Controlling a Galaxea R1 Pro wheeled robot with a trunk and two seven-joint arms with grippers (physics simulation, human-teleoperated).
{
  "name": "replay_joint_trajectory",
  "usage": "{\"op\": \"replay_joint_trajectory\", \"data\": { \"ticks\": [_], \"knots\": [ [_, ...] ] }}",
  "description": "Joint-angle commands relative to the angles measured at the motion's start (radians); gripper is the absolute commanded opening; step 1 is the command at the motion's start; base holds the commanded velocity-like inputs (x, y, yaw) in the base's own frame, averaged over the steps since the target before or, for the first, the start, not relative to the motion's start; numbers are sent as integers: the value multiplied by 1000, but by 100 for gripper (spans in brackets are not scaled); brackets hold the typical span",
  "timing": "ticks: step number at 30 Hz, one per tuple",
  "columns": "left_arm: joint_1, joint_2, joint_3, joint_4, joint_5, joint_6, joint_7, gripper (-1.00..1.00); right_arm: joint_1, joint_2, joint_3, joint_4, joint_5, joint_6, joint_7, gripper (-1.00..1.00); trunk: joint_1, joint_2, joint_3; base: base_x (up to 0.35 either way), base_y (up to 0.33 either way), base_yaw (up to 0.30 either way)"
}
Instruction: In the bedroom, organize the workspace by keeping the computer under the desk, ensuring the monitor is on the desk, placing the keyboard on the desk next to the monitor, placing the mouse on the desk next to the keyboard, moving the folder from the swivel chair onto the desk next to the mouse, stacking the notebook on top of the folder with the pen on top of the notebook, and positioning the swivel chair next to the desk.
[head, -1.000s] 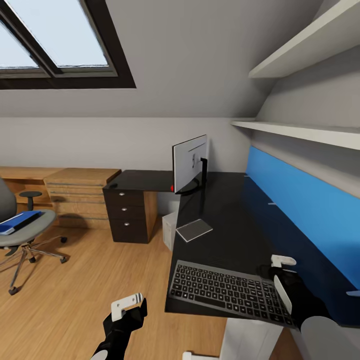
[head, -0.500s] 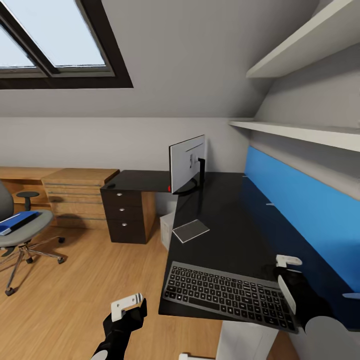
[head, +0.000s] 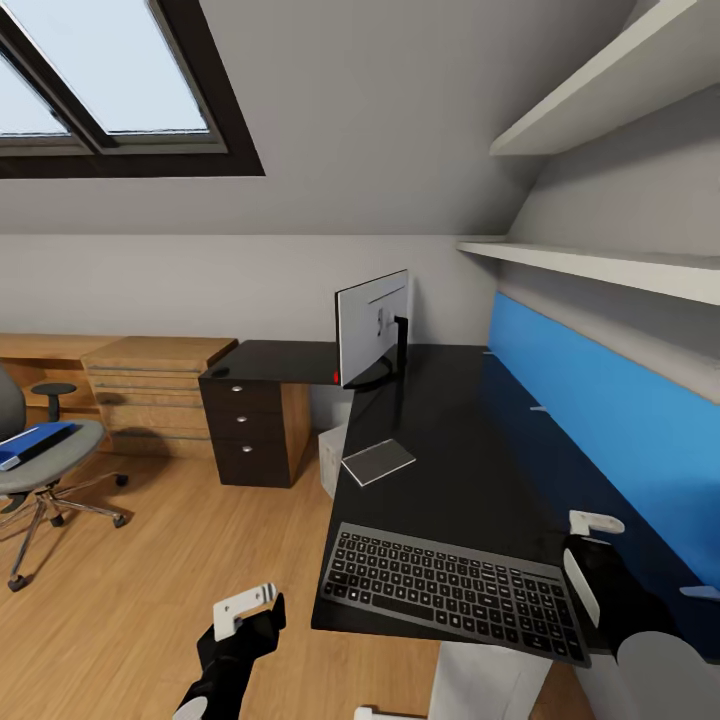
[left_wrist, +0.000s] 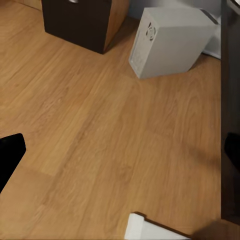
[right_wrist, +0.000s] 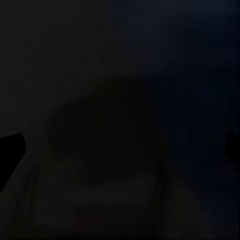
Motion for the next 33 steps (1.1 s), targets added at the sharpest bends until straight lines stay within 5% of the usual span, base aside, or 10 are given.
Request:
{"op": "replay_joint_trajectory", "data": {
  "ticks": [1,33],
  "knots": [
    [0,1,2,-3,6,3,7,100,-1,0,0,-1,0,6,-5,100,0,-1,-1,0,-1,0],
    [-1,0,30,-7,5,2,7,100,-3,1,0,-1,-1,56,-9,100,0,-1,-1,-98,0,0]
  ]
}}
